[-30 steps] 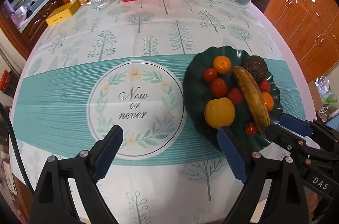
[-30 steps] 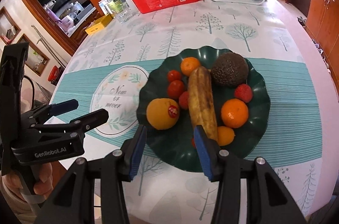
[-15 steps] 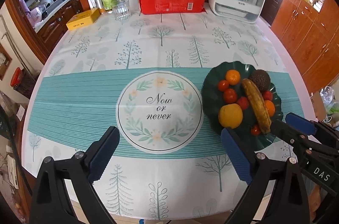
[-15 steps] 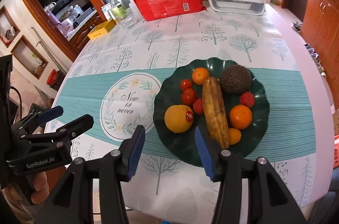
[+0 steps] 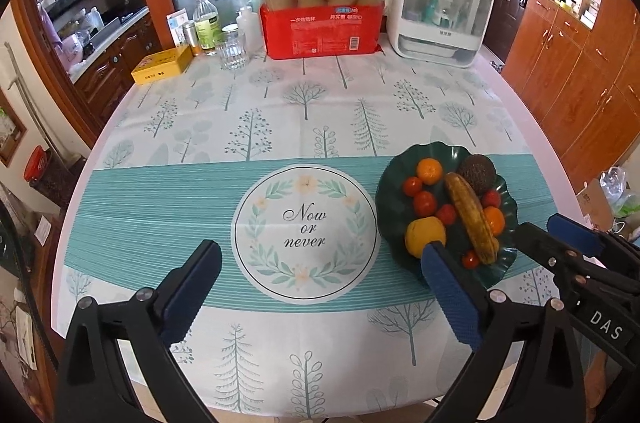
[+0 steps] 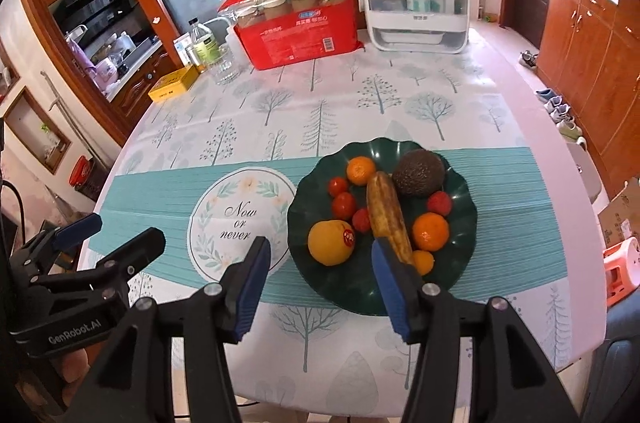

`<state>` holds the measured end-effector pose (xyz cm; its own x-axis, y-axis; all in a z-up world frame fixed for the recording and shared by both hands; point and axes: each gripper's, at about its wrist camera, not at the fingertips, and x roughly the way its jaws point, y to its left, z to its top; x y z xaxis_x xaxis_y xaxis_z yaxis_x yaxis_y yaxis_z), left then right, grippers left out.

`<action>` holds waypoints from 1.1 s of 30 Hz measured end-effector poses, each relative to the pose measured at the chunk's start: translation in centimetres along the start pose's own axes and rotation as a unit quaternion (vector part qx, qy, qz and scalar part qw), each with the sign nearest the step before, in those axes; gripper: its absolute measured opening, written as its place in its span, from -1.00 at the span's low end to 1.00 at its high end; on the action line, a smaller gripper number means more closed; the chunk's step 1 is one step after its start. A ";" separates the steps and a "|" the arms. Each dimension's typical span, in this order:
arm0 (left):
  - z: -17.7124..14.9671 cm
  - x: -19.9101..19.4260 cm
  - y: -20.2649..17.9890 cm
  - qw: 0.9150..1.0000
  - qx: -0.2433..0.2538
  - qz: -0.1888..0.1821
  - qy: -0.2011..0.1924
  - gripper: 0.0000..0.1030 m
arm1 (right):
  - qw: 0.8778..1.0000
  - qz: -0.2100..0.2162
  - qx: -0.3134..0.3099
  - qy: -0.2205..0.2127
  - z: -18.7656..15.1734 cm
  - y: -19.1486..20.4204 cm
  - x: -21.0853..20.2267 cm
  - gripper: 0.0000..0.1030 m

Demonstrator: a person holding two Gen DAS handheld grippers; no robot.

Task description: Organize fruits

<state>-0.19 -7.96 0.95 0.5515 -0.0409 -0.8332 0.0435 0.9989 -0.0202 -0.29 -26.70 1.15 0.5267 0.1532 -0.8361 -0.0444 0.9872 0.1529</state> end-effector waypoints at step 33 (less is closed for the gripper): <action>0.4 -0.2 -0.2 1.000 0.001 0.004 -0.014 0.94 | 0.999 -0.011 -0.021 -0.023 0.6 1.9 -0.7 0.04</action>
<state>0.04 -8.19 1.30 0.5744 -0.0334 -0.8179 0.0406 0.9991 -0.0123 -0.26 -24.99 2.35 0.5662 0.1302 -0.8139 -0.0678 0.9915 0.1115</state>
